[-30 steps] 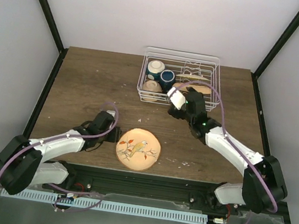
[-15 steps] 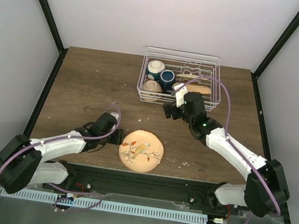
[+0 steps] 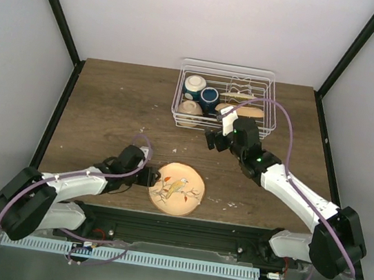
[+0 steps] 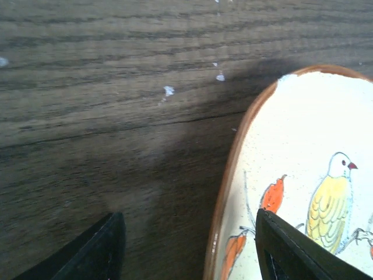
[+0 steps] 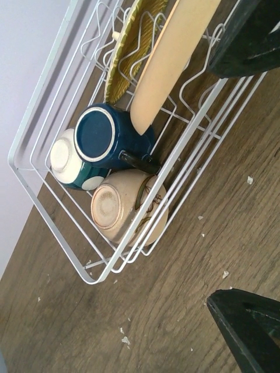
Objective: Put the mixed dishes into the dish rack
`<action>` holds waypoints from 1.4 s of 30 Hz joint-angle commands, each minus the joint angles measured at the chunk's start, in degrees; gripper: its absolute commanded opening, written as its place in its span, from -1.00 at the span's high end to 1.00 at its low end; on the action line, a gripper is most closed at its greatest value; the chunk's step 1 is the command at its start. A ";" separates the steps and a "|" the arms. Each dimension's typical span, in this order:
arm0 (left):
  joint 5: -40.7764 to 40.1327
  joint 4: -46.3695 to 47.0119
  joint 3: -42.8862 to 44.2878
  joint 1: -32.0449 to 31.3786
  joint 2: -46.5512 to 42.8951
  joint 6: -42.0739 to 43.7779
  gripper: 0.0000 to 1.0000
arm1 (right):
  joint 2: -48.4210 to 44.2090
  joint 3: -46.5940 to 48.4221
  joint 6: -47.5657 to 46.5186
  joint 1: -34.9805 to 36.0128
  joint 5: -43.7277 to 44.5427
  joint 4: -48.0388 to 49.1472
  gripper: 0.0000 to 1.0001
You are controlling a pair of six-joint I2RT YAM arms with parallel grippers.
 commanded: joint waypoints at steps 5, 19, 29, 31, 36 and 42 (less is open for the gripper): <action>7.50 6.71 -3.07 -0.37 1.28 -1.79 -0.24 | -0.39 0.87 1.09 0.63 -3.36 -0.82 -0.97; 11.95 9.06 -7.17 -2.31 2.14 -4.48 -0.15 | 1.71 2.75 1.53 0.50 -5.76 -2.59 -0.95; 14.41 12.89 -8.11 -2.67 5.27 -4.92 0.47 | 2.18 2.33 1.28 0.50 -6.00 -2.88 -0.86; 15.07 13.69 -8.29 -2.77 5.85 -5.02 0.59 | 2.26 2.25 1.36 0.50 -6.23 -3.17 -0.86; 16.40 15.33 -8.44 -2.75 6.38 -5.08 0.83 | 2.30 2.42 2.31 0.50 -6.92 -3.99 -0.84; 18.99 17.59 -8.19 -2.80 4.25 -5.27 1.00 | 0.25 1.25 8.27 -0.91 -12.39 -3.57 -0.81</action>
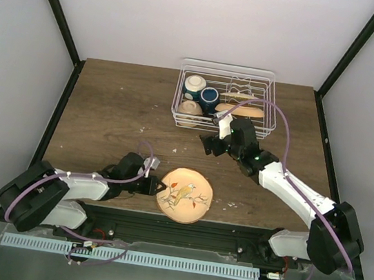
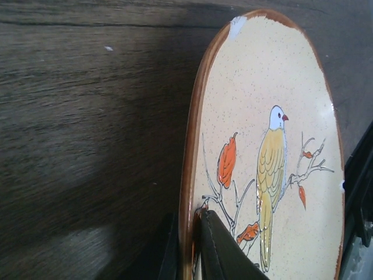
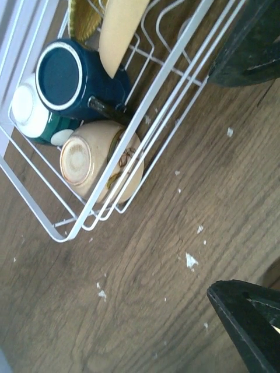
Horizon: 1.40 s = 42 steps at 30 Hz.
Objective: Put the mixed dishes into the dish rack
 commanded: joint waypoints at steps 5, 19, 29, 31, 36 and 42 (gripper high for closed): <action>1.54 -4.36 1.19 -0.52 -5.14 3.26 1.00 | -2.05 1.42 9.90 -3.37 -10.95 -4.23 -0.89; 0.79 -18.31 5.80 9.07 -23.21 6.37 1.00 | -3.13 -1.90 15.23 -6.86 -25.74 -11.63 -0.95; 3.14 -20.01 6.61 11.02 -28.49 4.78 1.00 | -0.29 -10.65 14.99 -6.84 -30.77 -4.59 -0.95; 3.51 -20.05 6.68 10.99 -28.71 4.79 1.00 | 0.13 -12.39 15.34 -6.86 -32.53 -1.33 -0.95; 4.52 -19.29 6.73 10.99 -28.83 4.44 1.00 | 4.36 -13.56 15.76 -6.86 -36.30 3.92 -0.92; 5.26 -18.13 6.75 10.99 -28.89 4.60 1.00 | 11.28 -13.60 17.07 -6.30 -46.14 11.20 -0.57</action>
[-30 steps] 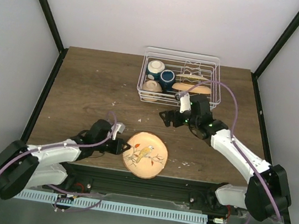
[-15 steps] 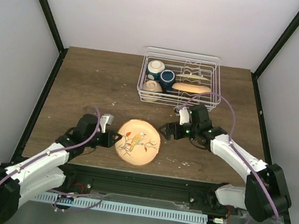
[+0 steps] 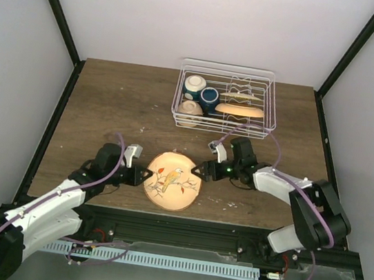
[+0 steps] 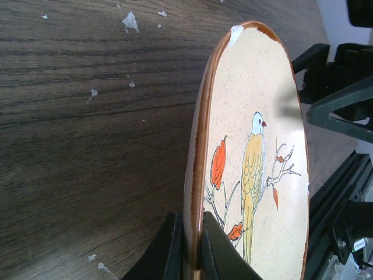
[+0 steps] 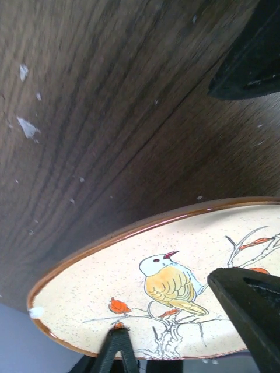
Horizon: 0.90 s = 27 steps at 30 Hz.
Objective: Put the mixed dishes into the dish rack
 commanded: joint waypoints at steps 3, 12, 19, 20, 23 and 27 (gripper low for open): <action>4.60 8.08 3.24 0.27 -1.47 -1.51 1.00 | 5.87 0.75 0.60 1.91 -9.83 7.68 -0.50; 4.94 10.53 2.49 0.22 -0.48 -1.61 1.00 | 8.45 2.56 1.14 5.40 -17.42 11.13 -0.21; 4.36 11.30 1.98 0.26 0.33 -1.51 1.00 | 9.40 4.09 -0.25 6.79 -20.10 10.40 0.15; 4.19 11.40 1.91 0.30 0.31 -1.61 1.00 | 9.47 4.37 -0.57 6.81 -20.39 10.02 0.25; 3.97 11.63 1.79 0.30 0.47 -1.74 1.00 | 9.51 4.83 -1.18 6.86 -20.91 9.35 0.59; 3.69 11.60 1.84 0.32 0.87 -1.84 0.96 | 9.31 5.52 -1.83 6.90 -19.95 7.98 0.79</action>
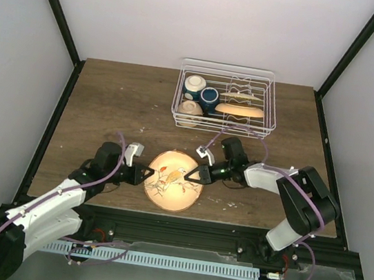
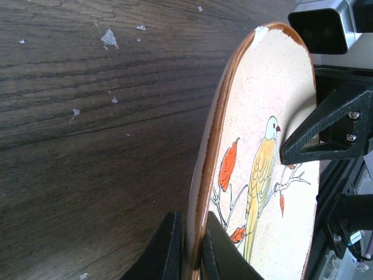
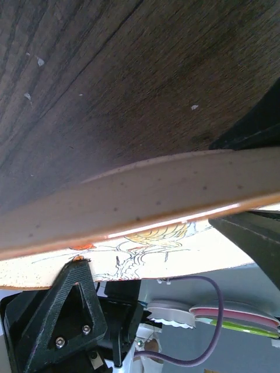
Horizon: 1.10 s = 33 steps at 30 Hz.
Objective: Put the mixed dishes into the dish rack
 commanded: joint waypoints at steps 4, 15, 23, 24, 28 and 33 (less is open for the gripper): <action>1.10 7.42 2.02 -0.17 0.28 -4.22 0.66 | -0.91 4.75 -5.53 2.71 0.51 -1.13 0.99; -0.99 0.07 5.30 -0.09 -1.03 -3.64 -0.12 | -8.72 9.62 -12.81 2.66 11.29 -13.07 0.99; -6.74 -6.07 7.32 0.43 0.41 -1.96 -0.27 | -16.89 12.12 -16.45 2.62 24.79 -23.79 0.99; -7.34 -6.36 7.29 0.44 0.45 -1.91 -0.28 | -17.85 11.97 -16.55 2.54 25.87 -24.33 0.99; -8.89 -6.53 6.73 0.52 0.07 -1.58 -0.32 | -20.23 11.05 -16.56 2.05 27.07 -25.00 0.99; -12.24 -8.34 6.81 0.55 -0.66 -1.14 -0.33 | -21.66 11.73 -15.60 1.76 29.75 -26.26 0.99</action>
